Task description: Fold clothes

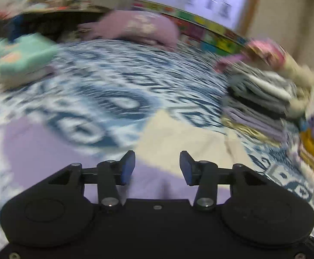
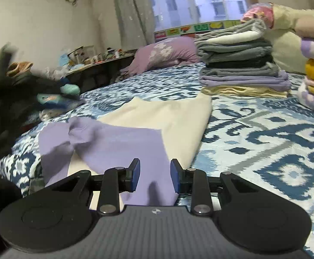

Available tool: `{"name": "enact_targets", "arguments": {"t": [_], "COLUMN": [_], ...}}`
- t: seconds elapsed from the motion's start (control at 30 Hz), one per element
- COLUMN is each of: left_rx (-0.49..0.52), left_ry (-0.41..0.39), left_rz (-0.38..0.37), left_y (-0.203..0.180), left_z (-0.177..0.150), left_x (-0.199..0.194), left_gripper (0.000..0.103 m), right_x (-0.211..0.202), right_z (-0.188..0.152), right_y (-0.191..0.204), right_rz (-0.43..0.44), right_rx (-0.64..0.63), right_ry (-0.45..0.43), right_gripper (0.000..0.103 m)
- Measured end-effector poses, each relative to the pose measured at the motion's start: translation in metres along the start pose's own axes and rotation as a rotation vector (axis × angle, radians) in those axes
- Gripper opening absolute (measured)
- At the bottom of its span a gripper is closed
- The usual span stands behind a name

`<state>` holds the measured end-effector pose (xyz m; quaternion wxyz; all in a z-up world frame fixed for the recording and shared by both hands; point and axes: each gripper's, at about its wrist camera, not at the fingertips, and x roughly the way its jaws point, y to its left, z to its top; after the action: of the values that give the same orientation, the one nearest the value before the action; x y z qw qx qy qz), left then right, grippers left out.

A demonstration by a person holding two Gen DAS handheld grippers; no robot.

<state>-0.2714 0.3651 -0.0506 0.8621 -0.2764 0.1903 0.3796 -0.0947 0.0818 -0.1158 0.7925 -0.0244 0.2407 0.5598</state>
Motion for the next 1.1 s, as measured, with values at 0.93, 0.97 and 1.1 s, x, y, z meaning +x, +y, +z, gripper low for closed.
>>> {"name": "enact_targets", "arguments": {"t": [0.93,0.97,1.1], "left_rx": [-0.339,-0.354,-0.377], "left_ry": [0.024,0.022,0.043], "left_rz": [-0.321,-0.34,-0.374], "left_y": [-0.01,-0.018,-0.048], "left_z": [0.005,0.012,0.03], "left_x": [0.022,0.025,0.043], "left_gripper": [0.007,0.007,0.007], "right_x": [-0.006,-0.005,-0.002], "right_z": [-0.02,-0.02,-0.022], "right_y": [0.038,0.038,0.038], "right_rz": [0.028,0.029,0.034], "right_rx": [-0.275,-0.276,-0.286], "right_ry": [0.006,0.007,0.026], "right_gripper": [0.041,0.041,0.043]}}
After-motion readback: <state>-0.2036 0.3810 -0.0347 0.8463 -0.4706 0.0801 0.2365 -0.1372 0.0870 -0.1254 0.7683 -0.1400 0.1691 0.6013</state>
